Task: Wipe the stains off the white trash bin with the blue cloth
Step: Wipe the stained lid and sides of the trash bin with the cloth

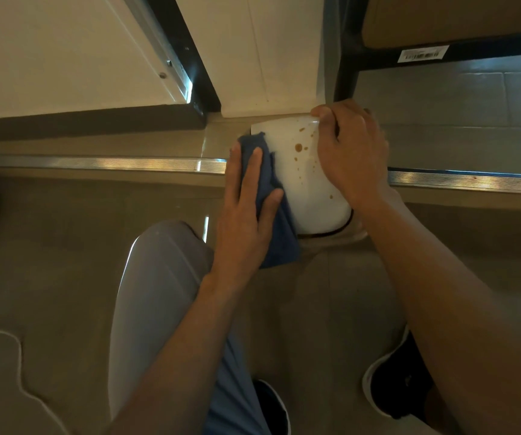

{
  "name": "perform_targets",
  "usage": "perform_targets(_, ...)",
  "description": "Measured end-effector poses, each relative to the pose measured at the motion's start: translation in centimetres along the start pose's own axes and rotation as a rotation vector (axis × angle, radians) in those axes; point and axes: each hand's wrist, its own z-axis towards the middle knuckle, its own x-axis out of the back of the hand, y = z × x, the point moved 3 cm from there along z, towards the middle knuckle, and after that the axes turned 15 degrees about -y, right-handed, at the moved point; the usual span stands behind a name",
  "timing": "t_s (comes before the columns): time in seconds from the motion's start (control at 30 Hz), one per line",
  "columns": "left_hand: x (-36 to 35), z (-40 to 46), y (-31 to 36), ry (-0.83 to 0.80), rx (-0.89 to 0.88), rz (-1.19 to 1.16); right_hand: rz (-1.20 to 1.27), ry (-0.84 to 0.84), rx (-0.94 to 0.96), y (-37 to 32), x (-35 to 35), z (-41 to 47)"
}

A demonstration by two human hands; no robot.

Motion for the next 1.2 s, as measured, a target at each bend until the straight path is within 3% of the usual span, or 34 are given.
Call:
perform_targets(0.23, 2.4, 6.4, 1.1, 0.003, 0.126, -0.075, 0.001, -0.01, -0.013, 0.2, -0.2, 0.2)
perform_targets(0.43, -0.9, 0.4, 0.7, 0.025, 0.007, 0.116, -0.004, -0.003, 0.004, 0.0, -0.1, 0.1)
perform_targets(0.53, -0.3, 1.4, 0.2, 0.033, 0.011, 0.015, -0.042, 0.0, 0.011, -0.1, -0.2, 0.1)
perform_targets(0.63, 2.5, 5.9, 0.7, 0.0, 0.045, -0.081, -0.045, -0.01, 0.0, 0.0, -0.3, 0.2)
perform_targets(0.77, 3.9, 10.6, 1.7, -0.165, 0.128, 0.044, -0.027, -0.018, -0.025, 0.0, -0.2, 0.3)
perform_targets(0.97, 2.1, 4.7, 0.0, -0.01, -0.098, 0.05, -0.005, -0.007, -0.023, -0.2, -0.2, 0.1)
perform_targets(1.07, 2.3, 4.0, -1.1, 0.003, -0.023, -0.167, -0.024, -0.009, -0.014, -0.4, -0.2, 0.0)
perform_targets(1.2, 4.1, 9.0, -0.2, -0.094, 0.261, -0.286, -0.014, -0.016, -0.032, -0.3, -0.1, 0.1)
